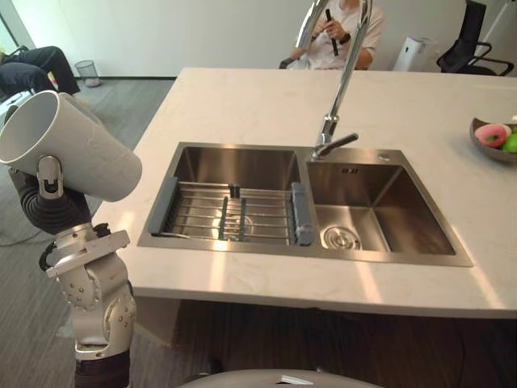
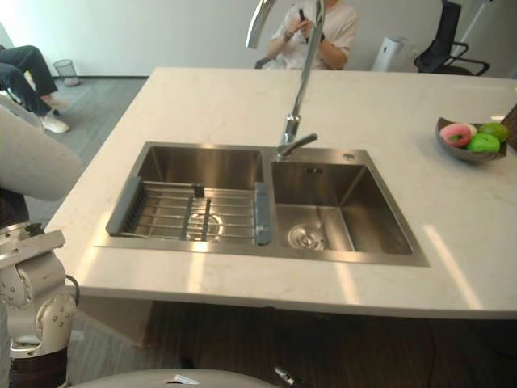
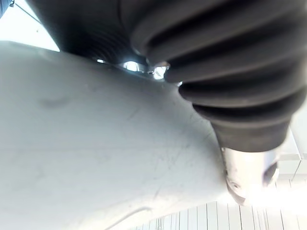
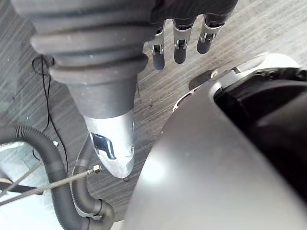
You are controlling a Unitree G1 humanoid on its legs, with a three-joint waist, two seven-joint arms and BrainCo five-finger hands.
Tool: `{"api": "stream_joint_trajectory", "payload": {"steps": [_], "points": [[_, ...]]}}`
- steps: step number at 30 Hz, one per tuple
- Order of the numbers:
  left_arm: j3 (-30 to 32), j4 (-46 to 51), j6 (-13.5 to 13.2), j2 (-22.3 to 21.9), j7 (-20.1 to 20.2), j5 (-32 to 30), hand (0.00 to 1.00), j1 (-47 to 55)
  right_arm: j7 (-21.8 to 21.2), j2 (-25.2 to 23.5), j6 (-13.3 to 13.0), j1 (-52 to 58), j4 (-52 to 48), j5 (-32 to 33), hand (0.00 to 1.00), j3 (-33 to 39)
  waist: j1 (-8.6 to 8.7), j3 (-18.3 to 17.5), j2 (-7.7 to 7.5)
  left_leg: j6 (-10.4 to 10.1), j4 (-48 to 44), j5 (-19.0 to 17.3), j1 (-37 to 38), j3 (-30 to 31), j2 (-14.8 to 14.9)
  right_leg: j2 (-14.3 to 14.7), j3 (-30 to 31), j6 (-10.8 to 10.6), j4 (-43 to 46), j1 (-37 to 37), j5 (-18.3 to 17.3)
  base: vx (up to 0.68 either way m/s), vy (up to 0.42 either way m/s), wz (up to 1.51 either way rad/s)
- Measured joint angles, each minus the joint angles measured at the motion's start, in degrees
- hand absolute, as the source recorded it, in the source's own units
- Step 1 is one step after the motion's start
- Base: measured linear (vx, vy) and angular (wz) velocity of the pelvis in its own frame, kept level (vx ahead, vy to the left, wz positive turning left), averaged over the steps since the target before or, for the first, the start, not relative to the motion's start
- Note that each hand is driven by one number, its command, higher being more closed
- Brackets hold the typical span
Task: Walk over to the sink, pick up the cup, carry it to the dishwasher, place the cup inside the dishwasher, then close the dishwasher door
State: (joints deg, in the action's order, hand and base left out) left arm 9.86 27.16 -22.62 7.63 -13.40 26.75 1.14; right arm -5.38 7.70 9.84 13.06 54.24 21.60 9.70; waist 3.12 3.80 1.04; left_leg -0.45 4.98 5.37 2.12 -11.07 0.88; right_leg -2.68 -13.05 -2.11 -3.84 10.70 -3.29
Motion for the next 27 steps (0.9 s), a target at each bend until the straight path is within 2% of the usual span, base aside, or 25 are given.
{"api": "stream_joint_trajectory", "payload": {"steps": [7, 11, 13, 15, 16, 18, 19, 20, 21, 22, 23, 24, 25, 26, 27], "points": [[-1.55, -0.07, -1.59, -4.09, 1.78, -0.01, 1.00, -0.03, 3.10, -0.69, -0.02, 2.74, -1.37, 4.01, 0.00, 1.92, 0.16, 0.12, 0.38, 0.14, 0.05, 0.24, -0.10, 1.43, -0.50, -0.42, -3.95, -0.98, 0.67, 1.30, -0.31, 0.04, -0.020, 0.17], [-1.83, -0.48, -2.23, -4.32, 1.89, -0.01, 1.00, 0.02, 3.32, -1.02, -0.27, 2.01, -0.74, 3.90, 0.00, 3.92, -1.71, 0.73, 0.59, 0.06, 0.02, 1.17, 0.58, 4.31, -1.61, -1.19, -6.64, -1.20, 2.58, 2.77, -1.65, 0.03, 0.001, 0.40], [-2.02, -0.66, -2.25, -4.34, 1.97, -0.10, 1.00, 1.07, 3.24, -1.27, -0.93, 1.24, -0.31, 3.67, 0.00, 4.74, -2.60, 1.18, 0.61, 0.17, -0.02, 1.19, 0.80, 6.62, -2.06, -1.58, -8.29, -1.38, 4.70, 3.08, -3.15, -0.04, 0.003, 0.56], [-1.89, -0.63, -2.25, -4.38, 2.05, -0.82, 1.00, 4.60, 3.05, -1.29, -1.08, -0.40, 0.61, 2.74, 0.00, 5.07, -3.00, 2.29, 0.81, 0.20, -1.98, 1.51, -1.58, 10.65, -2.93, -2.91, -11.62, -1.27, 11.92, 0.67, -7.16, -0.08, -0.004, 0.91], [-1.82, -0.55, -2.25, -4.38, 2.04, -1.28, 1.00, 4.99, 3.09, -1.24, -1.03, -1.06, 0.67, 2.74, 0.00, 5.06, -3.31, 3.18, 0.38, 0.17, -4.13, 1.52, -3.13, 11.97, -3.29, -3.23, -12.62, -1.07, 14.10, -0.11, -8.20, -0.13, -0.025, 1.27], [-1.25, 0.46, -2.37, -4.45, 1.26, -2.13, 1.00, 7.16, 3.59, -0.08, -1.06, -3.24, 0.70, 2.86, 0.00, 4.98, -4.75, 7.83, 1.42, -0.48, -9.17, 2.23, -8.11, 16.76, -4.46, -4.06, -16.13, 0.06, 21.58, -3.63, -11.90, -0.18, -0.046, 1.32], [-1.04, 0.62, -2.58, -4.55, 1.07, -2.10, 1.00, 7.93, 3.94, 0.37, -1.21, -3.76, 0.70, 2.93, 0.00, 5.01, -5.32, 8.67, 2.00, -1.59, -8.83, 2.49, -8.87, 17.81, -4.61, -4.03, -16.96, 0.47, 23.13, -4.68, -12.50, -0.23, -0.064, 1.29], [-0.80, 0.86, -3.26, -5.04, 1.04, -2.02, 1.00, 9.46, 4.91, 1.06, -1.55, -4.94, 0.89, 3.41, 0.00, 5.42, -5.99, 9.81, 3.34, -1.04, -7.31, -0.38, -11.34, 14.57, -3.72, -4.31, -19.76, 0.70, 24.07, -6.58, -12.50, -0.29, -0.026, 1.49], [-0.64, 1.48, -3.79, -5.47, 1.09, -1.95, 1.00, 9.67, 5.39, 1.21, -2.28, -6.71, 2.47, 3.39, 0.00, 7.47, -6.42, 10.78, 1.49, 3.79, -13.04, -4.49, -15.18, 4.01, -2.22, -7.38, -24.82, 1.92, 24.10, -8.04, -12.62, -0.29, -0.001, 1.56], [-0.75, 2.06, -4.14, -5.35, 1.15, -1.97, 1.00, 9.59, 5.65, 1.25, -2.41, -7.35, 3.59, 3.36, 0.00, 8.18, -6.58, 11.06, 1.52, 6.94, -18.98, -6.29, -16.89, -2.17, -1.45, -8.92, -26.61, 2.10, 24.83, -8.63, -12.69, -0.25, -0.002, 1.74], [-0.30, 3.20, -4.88, -5.38, 1.63, -1.94, 1.00, 9.49, 6.51, 1.67, -2.51, -8.02, 3.99, 3.94, 0.00, 8.90, -6.58, 11.54, 1.05, 11.81, -30.70, -10.54, -17.59, -12.15, 0.74, -11.26, -30.51, 2.35, 25.36, -8.61, -12.56, -0.18, -0.047, 1.39], [-0.06, 3.76, -5.27, -5.47, 2.04, -1.93, 1.00, 9.50, 6.97, 1.88, -2.77, -7.85, 3.69, 4.09, 0.00, 8.89, -6.49, 11.59, 0.76, 12.42, -35.27, -12.92, -16.54, -15.82, 2.17, -12.08, -32.51, 2.53, 25.36, -8.44, -12.45, -0.17, -0.085, 1.75], [0.20, 4.57, -5.91, -5.50, 3.07, -1.93, 1.00, 9.52, 7.21, 2.20, -3.46, -7.05, 2.66, 5.02, 0.00, 9.21, -6.42, 10.81, 1.36, 11.18, -41.38, -17.06, -12.94, -19.96, 4.94, -13.09, -36.39, 2.65, 25.61, -8.28, -12.40, -0.12, -0.057, 1.73], [-0.09, 5.36, -6.10, -5.72, 3.99, -2.00, 1.00, 9.51, 7.21, 2.64, -3.71, -6.49, 2.09, 5.58, 0.00, 9.64, -6.06, 9.45, 2.88, 9.71, -44.01, -19.72, -8.46, -21.86, 7.74, -13.53, -40.04, 2.57, 25.94, -8.06, -12.46, -0.08, -0.032, 1.72], [-0.37, 5.61, -6.15, -6.00, 4.38, -1.99, 1.00, 9.46, 7.28, 2.93, -3.70, -6.20, 1.54, 5.62, 0.00, 9.80, -5.79, 8.73, 3.61, 8.82, -43.85, -20.09, -6.33, -22.49, 9.35, -13.93, -41.99, 2.46, 26.30, -8.05, -12.55, 0.00, 0.050, 1.87]]}}
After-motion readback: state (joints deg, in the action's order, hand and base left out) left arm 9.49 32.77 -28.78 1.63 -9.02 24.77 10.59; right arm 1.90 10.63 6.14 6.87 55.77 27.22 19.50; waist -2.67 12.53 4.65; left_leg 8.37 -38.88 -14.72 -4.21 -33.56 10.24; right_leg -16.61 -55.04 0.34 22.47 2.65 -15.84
